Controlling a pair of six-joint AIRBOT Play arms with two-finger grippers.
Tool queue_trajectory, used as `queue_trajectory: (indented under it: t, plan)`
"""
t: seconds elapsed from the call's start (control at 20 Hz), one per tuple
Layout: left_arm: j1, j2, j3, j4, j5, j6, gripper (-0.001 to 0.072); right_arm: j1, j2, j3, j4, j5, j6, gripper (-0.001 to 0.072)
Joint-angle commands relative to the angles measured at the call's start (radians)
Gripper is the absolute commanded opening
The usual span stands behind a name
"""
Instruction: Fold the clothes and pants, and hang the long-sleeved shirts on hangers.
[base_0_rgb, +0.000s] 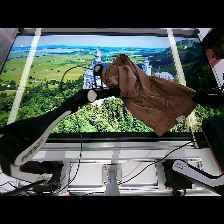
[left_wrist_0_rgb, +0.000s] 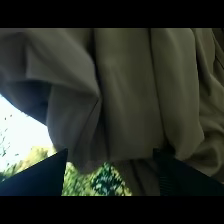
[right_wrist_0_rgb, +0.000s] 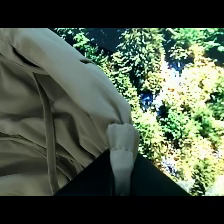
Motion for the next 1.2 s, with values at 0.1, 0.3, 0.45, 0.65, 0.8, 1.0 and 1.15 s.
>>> queue_trajectory:
  t: [0.1,0.3,0.45,0.65,0.8,1.0,1.15]
  plan:
    - [-0.017,-0.150,0.129,-0.003,0.014,0.013,0.0605,-0.001,0.000,0.001,0.003,0.010,0.001,0.0040]
    - [-0.017,-0.172,0.132,-0.011,0.119,0.012,0.0384,-0.001,0.000,0.001,0.003,0.015,0.002,0.0041]
    - [-0.013,-0.172,0.132,-0.010,0.138,0.013,0.0007,-0.001,0.000,0.001,0.010,0.016,0.002,0.0041]
    - [0.002,-0.117,0.133,-0.002,0.116,0.013,0.0012,0.000,0.003,0.001,0.048,0.045,0.002,0.0040]
    - [0.040,-0.017,0.133,0.096,0.101,0.016,0.0011,-0.001,0.003,0.001,0.109,0.075,0.002,0.0041]
    - [0.142,0.178,0.133,0.211,-0.006,0.016,0.0011,0.000,0.003,0.001,0.170,0.127,-0.001,0.0040]
    - [0.251,0.372,0.133,0.327,-0.090,0.016,0.0010,0.000,0.018,0.003,0.262,0.157,-0.061,0.0040]
